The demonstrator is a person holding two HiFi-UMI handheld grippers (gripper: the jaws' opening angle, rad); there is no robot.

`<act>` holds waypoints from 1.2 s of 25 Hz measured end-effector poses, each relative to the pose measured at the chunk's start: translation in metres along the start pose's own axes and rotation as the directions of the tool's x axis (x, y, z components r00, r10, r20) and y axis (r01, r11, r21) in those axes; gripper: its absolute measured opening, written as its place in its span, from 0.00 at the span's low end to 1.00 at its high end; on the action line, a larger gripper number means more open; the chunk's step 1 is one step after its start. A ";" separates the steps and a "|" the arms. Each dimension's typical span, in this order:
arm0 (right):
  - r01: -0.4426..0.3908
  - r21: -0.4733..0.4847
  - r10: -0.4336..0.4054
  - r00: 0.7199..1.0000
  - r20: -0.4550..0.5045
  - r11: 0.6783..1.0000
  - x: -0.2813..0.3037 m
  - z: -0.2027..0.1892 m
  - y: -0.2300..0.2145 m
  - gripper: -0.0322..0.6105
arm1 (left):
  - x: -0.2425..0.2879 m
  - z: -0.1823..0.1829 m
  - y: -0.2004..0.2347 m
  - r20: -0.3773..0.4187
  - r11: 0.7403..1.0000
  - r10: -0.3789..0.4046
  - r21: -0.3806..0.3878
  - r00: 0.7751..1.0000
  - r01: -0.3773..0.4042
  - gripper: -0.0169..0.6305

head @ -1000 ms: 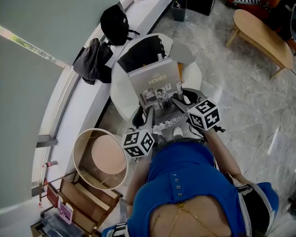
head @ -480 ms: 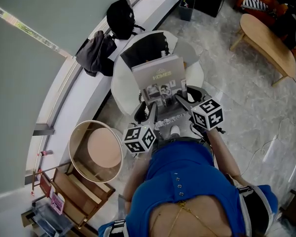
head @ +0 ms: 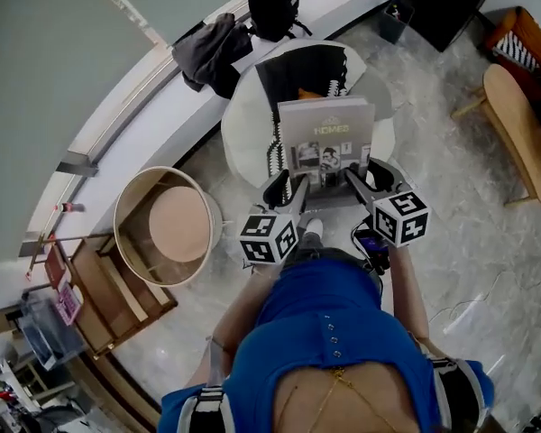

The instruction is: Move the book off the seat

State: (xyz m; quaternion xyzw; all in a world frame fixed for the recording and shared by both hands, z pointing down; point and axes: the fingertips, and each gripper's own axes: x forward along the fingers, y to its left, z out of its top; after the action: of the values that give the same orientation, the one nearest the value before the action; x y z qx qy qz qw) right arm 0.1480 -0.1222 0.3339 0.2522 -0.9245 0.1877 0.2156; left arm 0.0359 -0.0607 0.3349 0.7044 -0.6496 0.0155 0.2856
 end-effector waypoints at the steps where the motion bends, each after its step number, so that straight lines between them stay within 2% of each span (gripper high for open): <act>1: -0.017 -0.001 0.017 1.000 -0.008 1.000 0.003 -0.001 -0.001 0.32 | 0.001 -0.002 0.001 0.000 1.000 0.017 -0.009 1.000 -0.017 0.28; 6: -0.077 0.000 0.077 0.997 -0.023 0.997 0.016 -0.009 0.010 0.32 | -0.010 -0.011 0.014 0.013 0.996 0.076 -0.039 0.997 -0.075 0.28; 12: -0.223 -0.068 0.218 0.973 -0.077 0.972 0.069 -0.004 0.090 0.32 | -0.074 -0.012 0.082 0.067 0.970 0.220 -0.120 0.973 -0.211 0.28; 18: -0.332 -0.145 0.315 0.940 -0.130 0.932 0.110 -0.004 0.200 0.32 | -0.165 -0.018 0.155 0.115 0.931 0.330 -0.201 0.937 -0.304 0.28; 30: -0.420 -0.178 0.393 0.904 -0.169 0.890 0.162 -0.049 0.466 0.32 | -0.393 -0.054 0.305 0.137 0.896 0.410 -0.244 0.902 -0.371 0.28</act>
State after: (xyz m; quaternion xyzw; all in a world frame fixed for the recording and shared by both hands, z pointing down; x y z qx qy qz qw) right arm -0.2186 0.2121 0.3440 0.0162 -0.9555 0.1458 0.2557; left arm -0.2883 0.3205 0.3427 0.5228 -0.7997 -0.0624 0.2884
